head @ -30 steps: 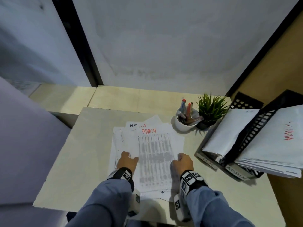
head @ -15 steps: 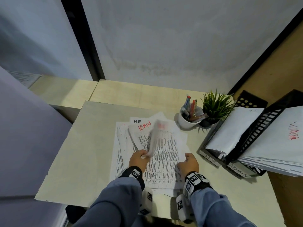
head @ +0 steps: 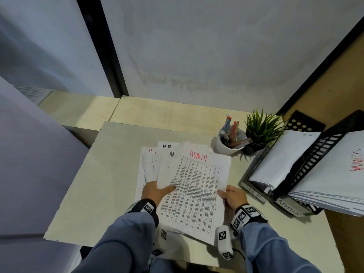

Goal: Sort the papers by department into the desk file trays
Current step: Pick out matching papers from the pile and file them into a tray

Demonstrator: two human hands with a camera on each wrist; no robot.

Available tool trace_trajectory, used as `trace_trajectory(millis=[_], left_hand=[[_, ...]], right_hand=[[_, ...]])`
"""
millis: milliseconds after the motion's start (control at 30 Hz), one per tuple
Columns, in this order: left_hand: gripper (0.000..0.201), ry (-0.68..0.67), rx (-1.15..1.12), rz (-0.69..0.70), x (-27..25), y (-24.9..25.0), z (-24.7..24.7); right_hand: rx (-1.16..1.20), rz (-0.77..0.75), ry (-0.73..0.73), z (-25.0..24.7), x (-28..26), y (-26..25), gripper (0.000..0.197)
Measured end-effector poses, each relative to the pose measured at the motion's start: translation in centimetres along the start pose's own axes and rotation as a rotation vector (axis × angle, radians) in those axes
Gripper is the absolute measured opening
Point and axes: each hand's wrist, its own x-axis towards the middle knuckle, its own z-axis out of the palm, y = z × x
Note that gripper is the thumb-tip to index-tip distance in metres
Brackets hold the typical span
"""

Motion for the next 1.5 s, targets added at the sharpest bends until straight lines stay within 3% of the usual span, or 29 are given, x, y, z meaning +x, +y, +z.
trace_trajectory(millis=[100, 267, 367, 467, 567, 667, 767, 900, 1000, 1067, 1167, 1200, 1300, 1433, 1500], left_hand=[[0.052, 0.088, 0.023, 0.002, 0.6, -0.2, -0.4], [0.014, 0.070, 0.083, 0.023, 1.7, -0.5, -1.0], [0.029, 0.073, 0.030, 0.012, 1.7, 0.0, -1.0], [0.026, 0.069, -0.068, -0.002, 1.2, 0.6, -1.0], [0.042, 0.021, -0.215, -0.074, 0.7, 1.0, -1.1], [0.045, -0.044, -0.307, -0.148, 0.7, 0.9, -0.9], [0.027, -0.095, -0.302, -0.159, 0.3, 1.4, -0.6], [0.015, -0.028, -0.240, -0.168, 0.1, 1.2, -0.6], [0.031, 0.001, -0.303, -0.221, 0.4, 0.6, -1.0], [0.038, 0.039, -0.217, -0.188, 0.4, 0.4, -1.2], [0.016, 0.128, -0.127, -0.033, -0.1, 0.6, -1.1], [0.023, 0.145, -0.105, -0.011, -0.2, 0.7, -1.0], [0.065, 0.036, -0.131, 0.022, 0.3, 0.8, -0.7], [0.030, -0.170, -0.089, -0.070, 0.8, 0.6, -0.1], [0.036, -0.188, -0.062, -0.105, 0.3, 0.9, 0.0]], right_hand=[[-0.002, -0.012, 0.024, -0.6, -0.5, -0.3, 0.020], [0.147, -0.034, 0.048, -2.0, -0.4, 0.2, 0.057], [0.229, -0.015, 0.016, -2.1, -0.4, 0.3, 0.060], [0.220, -0.039, -0.004, -1.7, -0.7, 0.1, 0.061], [0.012, -0.010, 0.052, -1.2, -1.0, -0.9, 0.042], [-0.007, 0.040, 0.037, -0.6, -0.9, -1.7, 0.018], [-0.015, -0.020, -0.036, -0.1, -1.0, -2.1, 0.032], [-0.016, -0.018, 0.023, -0.3, -1.5, -2.5, 0.021], [0.104, 0.113, 0.041, -0.7, -0.9, -2.4, 0.022], [0.041, 0.121, 0.050, -0.9, -1.0, -2.4, 0.025], [-0.029, 0.136, 0.024, -1.2, -0.9, -2.3, 0.014], [-0.044, 0.105, 0.038, -1.3, -1.2, -2.1, 0.014], [-0.022, 0.077, 0.053, -1.0, -2.0, -2.1, 0.025], [0.135, 0.095, 0.014, -0.9, -2.8, -1.9, 0.022], [0.311, 0.083, -0.027, -0.9, -3.2, -1.8, 0.024]])
